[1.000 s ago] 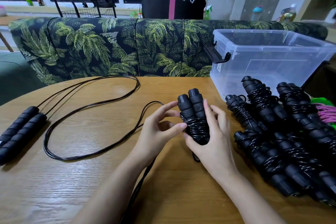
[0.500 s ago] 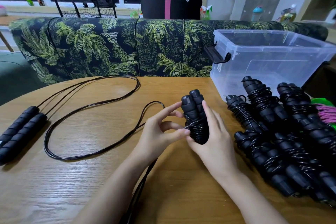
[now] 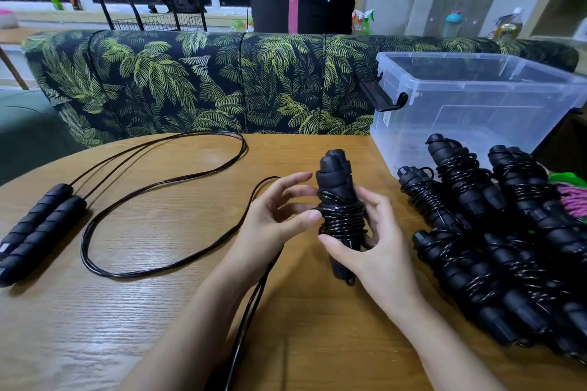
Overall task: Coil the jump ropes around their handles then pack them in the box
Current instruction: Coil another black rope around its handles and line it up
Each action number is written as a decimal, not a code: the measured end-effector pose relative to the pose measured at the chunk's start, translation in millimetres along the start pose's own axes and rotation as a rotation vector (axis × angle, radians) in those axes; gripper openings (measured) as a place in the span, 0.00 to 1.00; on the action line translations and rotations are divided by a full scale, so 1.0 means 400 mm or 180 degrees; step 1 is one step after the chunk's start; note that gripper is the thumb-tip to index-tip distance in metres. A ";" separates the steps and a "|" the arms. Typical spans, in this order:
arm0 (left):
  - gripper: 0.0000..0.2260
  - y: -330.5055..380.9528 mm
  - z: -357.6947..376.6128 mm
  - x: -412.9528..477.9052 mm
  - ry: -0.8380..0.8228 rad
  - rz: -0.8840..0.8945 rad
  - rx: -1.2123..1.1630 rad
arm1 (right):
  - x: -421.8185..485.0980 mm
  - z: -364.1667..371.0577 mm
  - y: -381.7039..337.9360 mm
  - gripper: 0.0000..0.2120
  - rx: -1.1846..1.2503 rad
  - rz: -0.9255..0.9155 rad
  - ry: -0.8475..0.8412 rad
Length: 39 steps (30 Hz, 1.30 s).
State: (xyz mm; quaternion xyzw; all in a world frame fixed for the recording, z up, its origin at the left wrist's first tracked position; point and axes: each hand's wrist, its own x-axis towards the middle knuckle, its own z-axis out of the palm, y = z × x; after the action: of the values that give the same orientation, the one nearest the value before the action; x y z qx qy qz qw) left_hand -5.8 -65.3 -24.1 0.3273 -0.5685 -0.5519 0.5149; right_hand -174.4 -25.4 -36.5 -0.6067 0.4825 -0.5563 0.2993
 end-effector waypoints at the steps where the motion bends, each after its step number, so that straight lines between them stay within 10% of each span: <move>1: 0.29 -0.001 -0.002 0.001 -0.0038 -0.0052 -0.0035 | 0.000 -0.001 0.002 0.33 0.0038 -0.0030 -0.0055; 39: 0.21 -0.016 0.031 -0.004 0.0366 0.0039 0.0426 | -0.007 0.019 0.015 0.51 -0.1648 -0.0592 0.0256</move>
State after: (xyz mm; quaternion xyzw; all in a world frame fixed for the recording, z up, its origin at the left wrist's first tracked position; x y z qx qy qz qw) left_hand -18.4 -61.3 -29.1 0.3886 -0.5756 -0.4899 0.5270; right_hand -168.4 -26.2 -44.5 -0.6821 0.5624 -0.4632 0.0626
